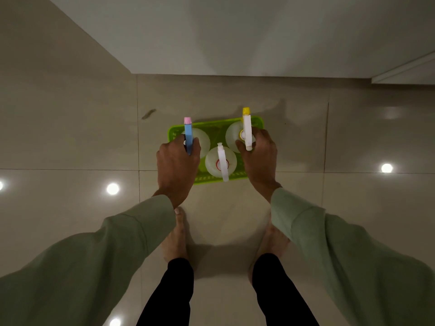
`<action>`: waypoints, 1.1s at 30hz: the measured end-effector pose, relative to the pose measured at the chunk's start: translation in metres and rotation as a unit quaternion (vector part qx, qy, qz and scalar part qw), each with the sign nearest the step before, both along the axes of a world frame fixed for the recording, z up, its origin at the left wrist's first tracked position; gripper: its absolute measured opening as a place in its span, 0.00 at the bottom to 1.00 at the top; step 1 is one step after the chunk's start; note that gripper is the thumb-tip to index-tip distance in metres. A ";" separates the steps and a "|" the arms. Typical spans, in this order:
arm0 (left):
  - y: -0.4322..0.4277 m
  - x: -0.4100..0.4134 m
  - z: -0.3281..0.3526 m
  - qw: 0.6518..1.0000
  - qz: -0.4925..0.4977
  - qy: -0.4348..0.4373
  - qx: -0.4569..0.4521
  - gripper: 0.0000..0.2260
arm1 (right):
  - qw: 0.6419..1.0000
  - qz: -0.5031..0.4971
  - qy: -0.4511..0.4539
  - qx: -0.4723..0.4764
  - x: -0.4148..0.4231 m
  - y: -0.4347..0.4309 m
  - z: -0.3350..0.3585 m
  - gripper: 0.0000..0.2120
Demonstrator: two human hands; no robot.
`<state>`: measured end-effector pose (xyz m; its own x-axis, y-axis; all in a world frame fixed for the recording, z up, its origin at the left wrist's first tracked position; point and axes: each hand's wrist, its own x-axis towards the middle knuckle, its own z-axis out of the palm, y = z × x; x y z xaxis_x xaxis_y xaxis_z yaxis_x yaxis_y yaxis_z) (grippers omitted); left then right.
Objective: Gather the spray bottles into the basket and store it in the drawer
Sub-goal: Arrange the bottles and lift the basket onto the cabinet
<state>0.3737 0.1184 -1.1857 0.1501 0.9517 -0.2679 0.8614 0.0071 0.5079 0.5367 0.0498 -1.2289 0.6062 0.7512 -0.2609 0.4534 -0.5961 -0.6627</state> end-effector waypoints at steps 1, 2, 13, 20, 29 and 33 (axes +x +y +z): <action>0.001 0.001 0.000 1.000 -0.002 0.000 0.000 0.14 | 1.000 -0.001 0.000 0.002 -0.001 0.000 0.000 0.15; 0.002 0.001 0.000 1.000 -0.004 -0.001 -0.001 0.14 | 1.000 -0.002 -0.001 0.004 -0.001 0.000 -0.001 0.14; 0.001 -0.001 0.000 1.000 0.006 0.004 -0.013 0.13 | 1.000 0.003 -0.003 0.002 0.000 -0.001 -0.002 0.14; 0.001 -0.003 -0.001 1.000 0.013 0.009 -0.017 0.14 | 0.999 0.025 -0.023 -0.015 0.004 -0.003 -0.001 0.16; -0.003 -0.012 0.000 1.000 0.014 -0.011 -0.013 0.17 | 0.999 0.020 0.022 -0.022 0.009 -0.018 0.005 0.30; -0.015 -0.030 0.005 1.000 0.014 -0.013 -0.018 0.28 | 1.000 -0.008 -0.004 0.014 0.014 -0.042 0.011 0.25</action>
<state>0.3438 0.1038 -1.1809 0.1317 0.9450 -0.2993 0.8473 0.0494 0.5289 0.5508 0.0075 -1.2179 0.6194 0.7488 -0.2361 0.4494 -0.5847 -0.6754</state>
